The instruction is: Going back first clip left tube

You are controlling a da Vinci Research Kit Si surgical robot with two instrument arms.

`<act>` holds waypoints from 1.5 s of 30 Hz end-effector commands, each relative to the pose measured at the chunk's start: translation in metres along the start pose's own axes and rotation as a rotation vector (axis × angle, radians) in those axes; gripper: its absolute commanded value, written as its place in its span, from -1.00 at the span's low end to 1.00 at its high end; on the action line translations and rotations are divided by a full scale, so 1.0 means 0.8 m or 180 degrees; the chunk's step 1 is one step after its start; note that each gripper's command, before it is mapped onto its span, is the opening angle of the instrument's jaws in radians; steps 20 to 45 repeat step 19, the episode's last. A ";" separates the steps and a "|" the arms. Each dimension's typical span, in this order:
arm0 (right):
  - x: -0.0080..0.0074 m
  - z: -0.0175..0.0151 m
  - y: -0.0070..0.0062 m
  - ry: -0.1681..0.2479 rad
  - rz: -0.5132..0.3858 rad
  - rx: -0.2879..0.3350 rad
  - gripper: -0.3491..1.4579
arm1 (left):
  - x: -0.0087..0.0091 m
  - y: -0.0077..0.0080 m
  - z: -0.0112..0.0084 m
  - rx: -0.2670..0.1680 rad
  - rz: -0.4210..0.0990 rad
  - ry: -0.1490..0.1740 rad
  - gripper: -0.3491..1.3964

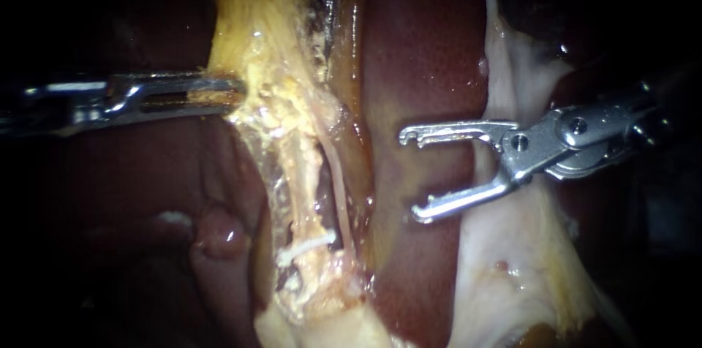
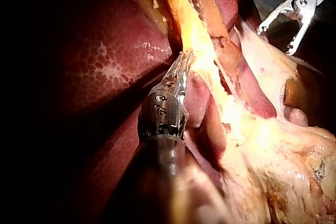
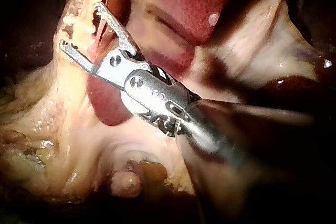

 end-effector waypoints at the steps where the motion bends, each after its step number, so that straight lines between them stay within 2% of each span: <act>1: -0.0001 0.0000 0.0000 -0.0003 -0.0001 0.0001 0.05 | -0.0001 -0.0002 0.0006 0.0011 0.0003 0.0009 -1.00; 10: -0.0001 0.0001 -0.0001 -0.0003 -0.0002 0.0000 0.05 | -0.0010 -0.0012 0.0026 0.0029 -0.0009 0.0014 -1.00; 45: 0.0000 0.0002 -0.0001 -0.0003 -0.0002 0.0000 0.05 | -0.0010 -0.0011 0.0024 0.0032 -0.0008 0.0015 -1.00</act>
